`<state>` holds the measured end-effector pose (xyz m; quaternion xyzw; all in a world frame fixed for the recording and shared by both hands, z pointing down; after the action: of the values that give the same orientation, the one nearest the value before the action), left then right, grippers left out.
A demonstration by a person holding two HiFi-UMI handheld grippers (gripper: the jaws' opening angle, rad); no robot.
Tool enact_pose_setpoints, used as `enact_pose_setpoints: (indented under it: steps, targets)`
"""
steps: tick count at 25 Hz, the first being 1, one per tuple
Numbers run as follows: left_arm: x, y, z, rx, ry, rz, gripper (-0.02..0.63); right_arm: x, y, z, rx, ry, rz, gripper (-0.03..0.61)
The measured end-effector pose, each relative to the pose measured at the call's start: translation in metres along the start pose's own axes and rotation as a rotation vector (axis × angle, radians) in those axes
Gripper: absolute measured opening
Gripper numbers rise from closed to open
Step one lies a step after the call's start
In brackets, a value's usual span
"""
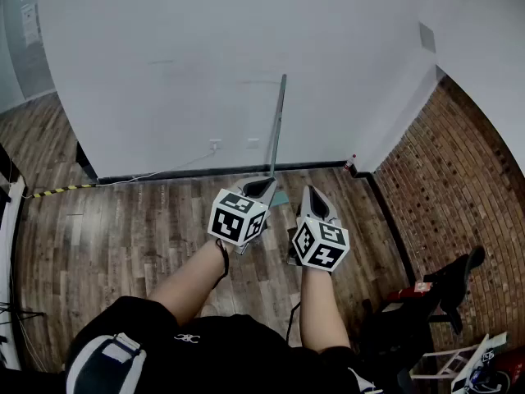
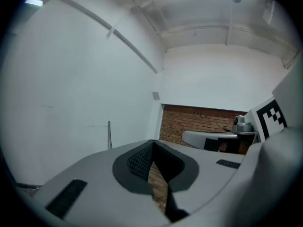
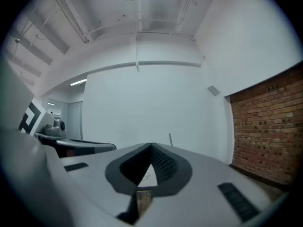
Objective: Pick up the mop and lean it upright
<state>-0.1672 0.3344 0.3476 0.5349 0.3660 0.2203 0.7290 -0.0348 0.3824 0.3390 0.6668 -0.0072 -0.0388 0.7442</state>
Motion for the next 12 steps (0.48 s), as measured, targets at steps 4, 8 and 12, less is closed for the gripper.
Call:
enact_pose_setpoints:
  steps: [4, 8, 12]
  targets:
    - [0.005, -0.003, 0.0, 0.002, 0.003, 0.008, -0.003, 0.0, -0.002, 0.002, -0.008, -0.007, -0.002, 0.014]
    - [0.0, -0.009, 0.002, 0.009, 0.007, 0.016, -0.003, -0.005, -0.01, 0.008, 0.006, -0.014, -0.018, 0.014]
    - [-0.008, -0.016, 0.001, 0.015, 0.008, 0.021, -0.003, -0.009, -0.013, 0.016, 0.014, -0.007, -0.006, 0.014]
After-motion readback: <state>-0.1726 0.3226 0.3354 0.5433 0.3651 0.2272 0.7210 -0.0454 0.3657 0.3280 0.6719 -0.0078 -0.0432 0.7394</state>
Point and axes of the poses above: the fingertips, and each gripper's own axes: z forward along the fingers, x to its right, y out of its underside, the point moved 6 cm from there along -z, backward along the fingers, and after that the axes turned 7 degrees about -z, right-handed, at the moved point
